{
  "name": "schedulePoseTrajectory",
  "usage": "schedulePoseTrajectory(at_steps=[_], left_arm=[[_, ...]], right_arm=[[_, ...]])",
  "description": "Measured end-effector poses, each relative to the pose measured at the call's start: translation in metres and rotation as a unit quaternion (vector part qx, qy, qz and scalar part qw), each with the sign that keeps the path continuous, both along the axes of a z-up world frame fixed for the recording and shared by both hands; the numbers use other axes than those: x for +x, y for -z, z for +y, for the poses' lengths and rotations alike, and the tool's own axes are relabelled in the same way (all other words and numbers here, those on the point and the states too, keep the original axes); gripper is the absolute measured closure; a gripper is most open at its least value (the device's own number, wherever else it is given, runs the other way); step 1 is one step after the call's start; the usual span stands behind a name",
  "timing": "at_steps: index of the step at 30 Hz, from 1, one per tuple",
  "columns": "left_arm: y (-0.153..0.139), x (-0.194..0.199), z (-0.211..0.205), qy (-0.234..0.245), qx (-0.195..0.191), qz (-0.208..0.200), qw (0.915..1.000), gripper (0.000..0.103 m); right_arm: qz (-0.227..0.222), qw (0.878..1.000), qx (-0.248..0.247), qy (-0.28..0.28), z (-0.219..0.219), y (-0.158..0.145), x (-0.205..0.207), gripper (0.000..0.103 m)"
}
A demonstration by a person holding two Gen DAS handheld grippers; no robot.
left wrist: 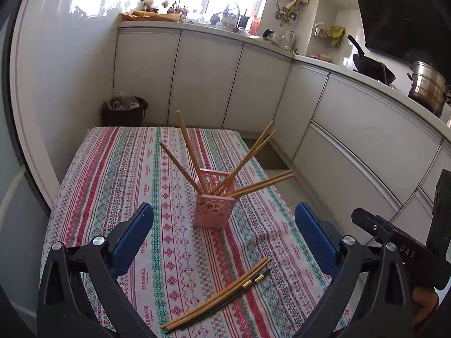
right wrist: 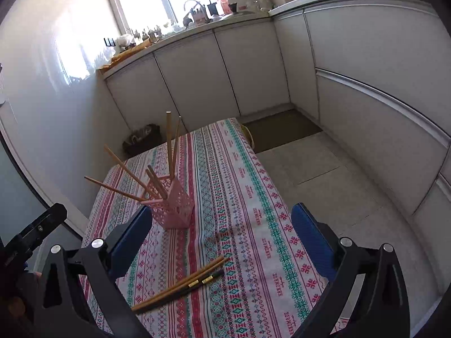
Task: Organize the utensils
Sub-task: 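Move both tools back to the pile and grasp a wooden chopstick with the left tool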
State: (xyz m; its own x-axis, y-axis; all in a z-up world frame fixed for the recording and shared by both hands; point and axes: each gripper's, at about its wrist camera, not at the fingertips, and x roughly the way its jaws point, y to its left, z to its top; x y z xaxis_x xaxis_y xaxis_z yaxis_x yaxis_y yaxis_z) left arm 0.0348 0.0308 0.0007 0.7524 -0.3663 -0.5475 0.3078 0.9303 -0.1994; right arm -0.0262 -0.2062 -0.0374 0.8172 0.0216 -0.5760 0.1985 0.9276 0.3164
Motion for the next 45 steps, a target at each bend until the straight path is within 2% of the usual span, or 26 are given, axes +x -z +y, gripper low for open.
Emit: schedulePoseTrajectory(at_steps=[6,8,12,15,17,21,23,25,29,36,37,40,42,43,45], left_arm=[[0.019,-0.002,-0.019,0.032,0.061,0.040,0.9968,0.007],[0.027,-0.002,-0.033,0.055,0.102,0.056,0.9917,0.007],[0.057,0.004,-0.072,0.115,0.214,0.093,0.9656,0.007],[0.084,0.017,-0.094,0.157,0.289,0.115,0.9373,0.007],[0.099,0.028,-0.101,0.169,0.320,0.127,0.9235,0.011],[0.124,0.047,-0.109,0.202,0.334,0.171,0.9047,0.030],[0.138,0.050,-0.116,0.220,0.350,0.172,0.8943,0.041],[0.147,0.049,-0.122,0.233,0.364,0.162,0.8871,0.044],[0.156,0.051,-0.132,0.246,0.366,0.146,0.8856,0.049],[0.172,0.057,-0.150,0.265,0.390,0.149,0.8691,0.053],[0.172,0.058,-0.152,0.268,0.389,0.147,0.8689,0.054],[0.173,0.063,-0.158,0.269,0.399,0.148,0.8640,0.059],[0.178,0.064,-0.164,0.278,0.410,0.156,0.8548,0.063],[0.178,0.067,-0.166,0.281,0.408,0.156,0.8543,0.065],[0.182,0.073,-0.165,0.289,0.392,0.183,0.8538,0.076]], right_arm=[[0.031,0.999,-0.043,0.014,0.003,0.010,-0.006,0.007],[0.041,0.997,-0.057,0.014,0.004,0.012,-0.006,0.007],[0.068,0.994,-0.083,0.015,0.004,0.017,-0.003,0.007],[0.096,0.992,-0.080,0.011,-0.002,0.027,0.002,0.007],[0.106,0.991,-0.079,0.011,-0.006,0.031,0.005,0.007],[0.118,0.991,-0.062,0.012,-0.016,0.036,0.009,0.007],[0.125,0.991,-0.052,0.014,-0.022,0.039,0.011,0.007],[0.131,0.990,-0.047,0.016,-0.026,0.042,0.013,0.007],[0.140,0.989,-0.040,0.021,-0.033,0.047,0.014,0.007],[0.151,0.988,-0.034,0.029,-0.041,0.051,0.016,0.007],[0.153,0.987,-0.034,0.030,-0.042,0.052,0.016,0.007],[0.156,0.987,-0.033,0.032,-0.044,0.052,0.016,0.007],[0.158,0.986,-0.033,0.033,-0.046,0.053,0.017,0.007],[0.160,0.986,-0.033,0.033,-0.047,0.054,0.017,0.007],[0.167,0.985,-0.030,0.031,-0.048,0.056,0.018,0.007]])
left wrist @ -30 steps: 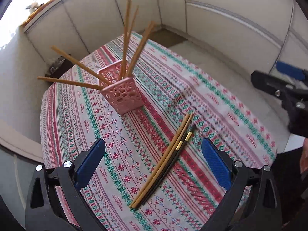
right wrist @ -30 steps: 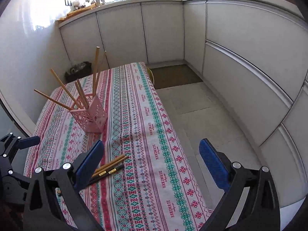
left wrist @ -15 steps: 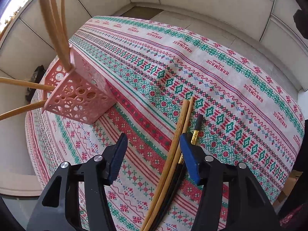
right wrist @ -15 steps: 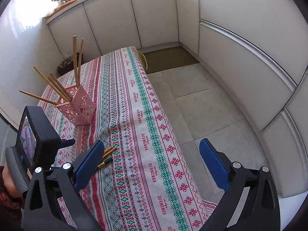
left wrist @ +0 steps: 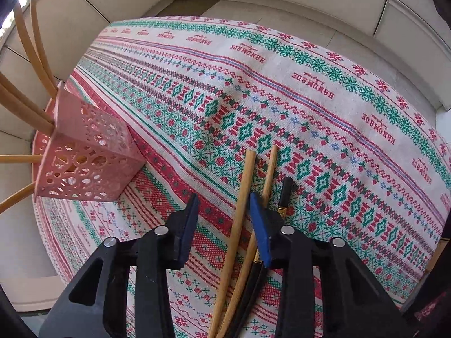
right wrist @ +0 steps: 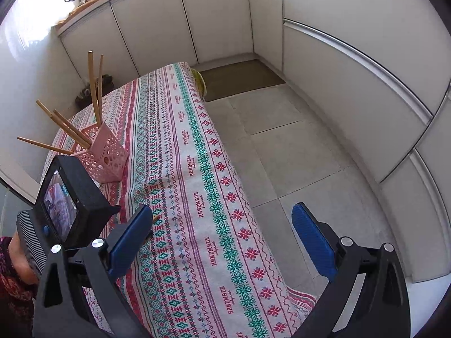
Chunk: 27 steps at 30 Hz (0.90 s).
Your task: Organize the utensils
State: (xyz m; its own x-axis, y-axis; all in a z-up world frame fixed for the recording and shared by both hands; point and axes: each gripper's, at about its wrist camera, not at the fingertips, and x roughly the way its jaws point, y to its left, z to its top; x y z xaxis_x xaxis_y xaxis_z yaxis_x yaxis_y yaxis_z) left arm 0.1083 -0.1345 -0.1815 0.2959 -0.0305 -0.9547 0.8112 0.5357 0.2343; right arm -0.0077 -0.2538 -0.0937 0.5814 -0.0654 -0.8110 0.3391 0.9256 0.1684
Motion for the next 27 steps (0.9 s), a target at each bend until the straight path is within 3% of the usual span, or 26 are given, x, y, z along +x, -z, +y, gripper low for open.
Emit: schedulePoseTrajectory(at_steps=[1,6,9,12,15,17,20,27], left_arm=[[0.000,0.005,0.001,-0.010,-0.010,0.027,0.9995,0.091],[-0.002,0.008,0.030,-0.096,-0.051,0.068,0.9918,0.096],[-0.022,0.007,0.066,-0.153,-0.110,0.034,0.9816,0.097],[-0.058,-0.005,0.104,-0.186,-0.178,0.012,0.9662,0.097],[-0.092,-0.027,0.140,-0.209,-0.240,-0.014,0.9480,0.097],[-0.106,-0.043,0.156,-0.216,-0.274,-0.031,0.9366,0.097],[-0.128,-0.072,0.171,-0.218,-0.310,-0.055,0.9237,0.097],[-0.155,-0.090,0.196,-0.205,-0.356,-0.083,0.9080,0.097]], right_arm=[[0.006,1.000,0.002,-0.001,0.000,0.002,0.002,0.007],[0.045,0.999,0.007,-0.022,0.011,0.017,0.015,0.007],[0.063,0.996,0.001,-0.056,0.033,0.027,0.026,0.007],[0.087,0.992,0.038,-0.079,0.051,0.041,0.036,0.009],[0.113,0.987,0.076,-0.083,0.070,0.054,0.048,0.022],[0.117,0.987,0.078,-0.081,0.083,0.056,0.058,0.045],[0.142,0.984,0.075,-0.079,0.100,0.064,0.078,0.058],[0.178,0.983,0.021,-0.045,0.120,0.086,0.098,0.060]])
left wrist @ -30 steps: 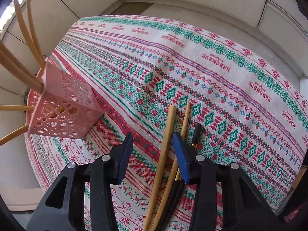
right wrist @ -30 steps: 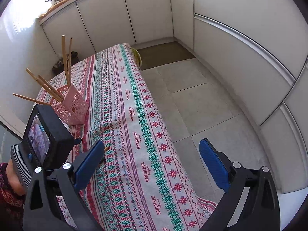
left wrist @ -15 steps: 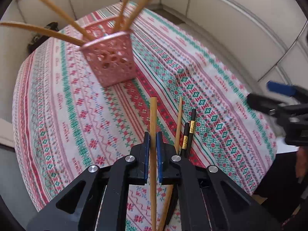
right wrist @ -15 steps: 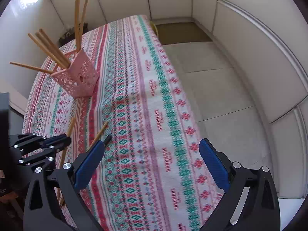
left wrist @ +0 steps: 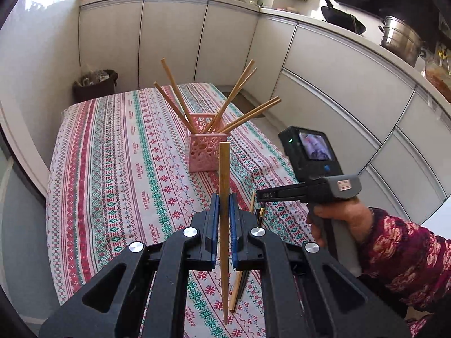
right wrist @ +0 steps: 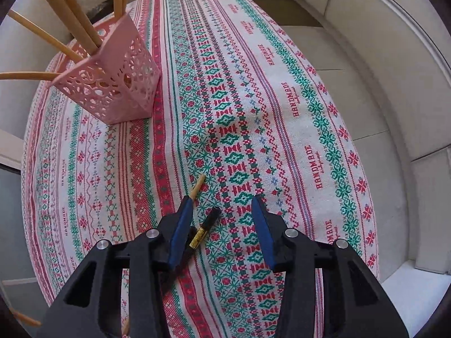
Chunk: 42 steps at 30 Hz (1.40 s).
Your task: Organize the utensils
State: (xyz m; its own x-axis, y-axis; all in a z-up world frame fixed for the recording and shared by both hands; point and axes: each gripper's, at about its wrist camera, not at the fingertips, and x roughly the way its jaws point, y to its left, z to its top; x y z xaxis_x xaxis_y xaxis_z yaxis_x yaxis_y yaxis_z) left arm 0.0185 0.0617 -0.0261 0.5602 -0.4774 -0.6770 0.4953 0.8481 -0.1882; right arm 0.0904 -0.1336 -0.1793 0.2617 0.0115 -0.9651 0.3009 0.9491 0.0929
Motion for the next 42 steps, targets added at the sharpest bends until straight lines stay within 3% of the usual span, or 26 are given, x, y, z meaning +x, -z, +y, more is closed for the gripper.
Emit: schedulePoseTrajectory(at_steps=[7,12,15,17,21,23,27,34,42], left_arm=[[-0.007,0.000,0.019,-0.014,-0.015,-0.002,0.9998,0.097],[-0.008,-0.001,0.031,-0.031,-0.022,-0.001,0.9993,0.097],[-0.008,0.001,0.034,-0.036,-0.024,0.000,0.9990,0.097],[-0.009,0.002,0.035,-0.041,-0.027,0.001,0.9988,0.097],[-0.011,0.001,0.039,-0.051,-0.032,-0.002,0.9982,0.097],[-0.012,0.001,0.042,-0.058,-0.038,-0.005,0.9976,0.097],[-0.016,-0.005,0.041,-0.071,-0.035,-0.026,0.9965,0.097],[-0.022,-0.014,0.021,-0.085,-0.032,-0.054,0.9944,0.097],[-0.040,-0.026,-0.001,-0.091,-0.038,-0.087,0.9913,0.097]], right_arm=[[-0.014,0.999,-0.045,0.022,0.019,0.011,0.004,0.056],[-0.014,0.998,-0.026,0.050,0.016,0.010,0.001,0.058],[-0.019,0.998,-0.043,0.044,0.023,0.009,0.003,0.073],[-0.031,0.998,-0.057,0.018,0.038,0.008,0.004,0.093],[-0.066,0.997,-0.030,-0.027,0.062,0.006,-0.002,0.096],[-0.113,0.993,-0.007,-0.039,0.065,-0.006,-0.012,0.096],[-0.197,0.976,-0.044,-0.078,0.076,-0.046,-0.047,0.096],[-0.249,0.964,-0.017,-0.090,0.067,-0.100,-0.080,0.097],[-0.325,0.941,-0.012,-0.091,0.049,-0.165,-0.122,0.097]])
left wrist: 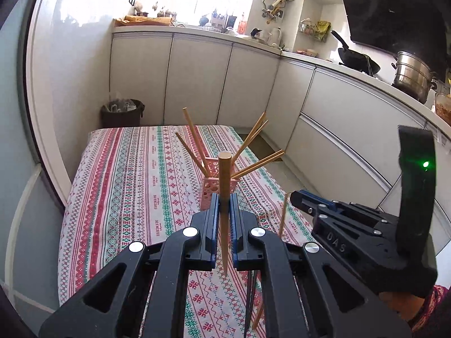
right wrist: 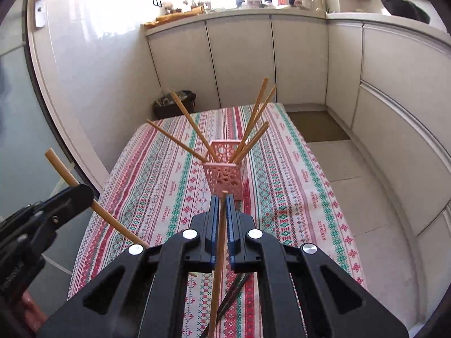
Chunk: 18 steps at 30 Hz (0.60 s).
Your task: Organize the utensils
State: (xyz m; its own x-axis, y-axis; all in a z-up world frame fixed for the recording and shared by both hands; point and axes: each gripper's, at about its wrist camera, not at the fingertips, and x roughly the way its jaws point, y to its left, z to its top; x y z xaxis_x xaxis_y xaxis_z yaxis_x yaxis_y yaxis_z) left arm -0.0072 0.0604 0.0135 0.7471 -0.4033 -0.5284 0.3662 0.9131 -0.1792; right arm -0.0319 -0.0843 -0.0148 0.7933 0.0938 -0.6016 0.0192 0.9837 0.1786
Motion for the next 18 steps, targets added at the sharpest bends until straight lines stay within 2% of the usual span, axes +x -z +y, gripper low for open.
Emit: schedulePoseTrajectory(at_steps=[9,12,14,15,17,18], left_arm=[[-0.017,0.005,-0.030,0.002,0.011,-0.020,0.9997,0.097],[-0.021,0.006,-0.032,0.003,0.013,-0.025,0.9996,0.097],[-0.022,0.005,-0.029,0.002,0.010,-0.028,0.9996,0.097],[-0.022,0.004,-0.028,0.003,0.008,-0.028,0.9996,0.097],[-0.019,0.005,-0.023,0.002,-0.001,-0.027,0.9996,0.097],[-0.018,0.006,-0.021,0.002,-0.006,-0.026,0.9996,0.097]], right_arm=[[-0.032,0.999,0.002,-0.003,-0.025,-0.047,-0.001,0.097],[-0.003,1.000,0.008,0.011,-0.042,-0.040,0.009,0.097],[0.056,0.998,0.022,0.025,-0.058,-0.017,0.022,0.095],[0.088,0.995,0.031,0.035,-0.067,-0.001,0.029,0.090],[0.152,0.987,0.035,0.049,-0.076,0.037,0.047,0.048],[0.175,0.982,0.034,0.060,-0.079,0.055,0.056,0.048]])
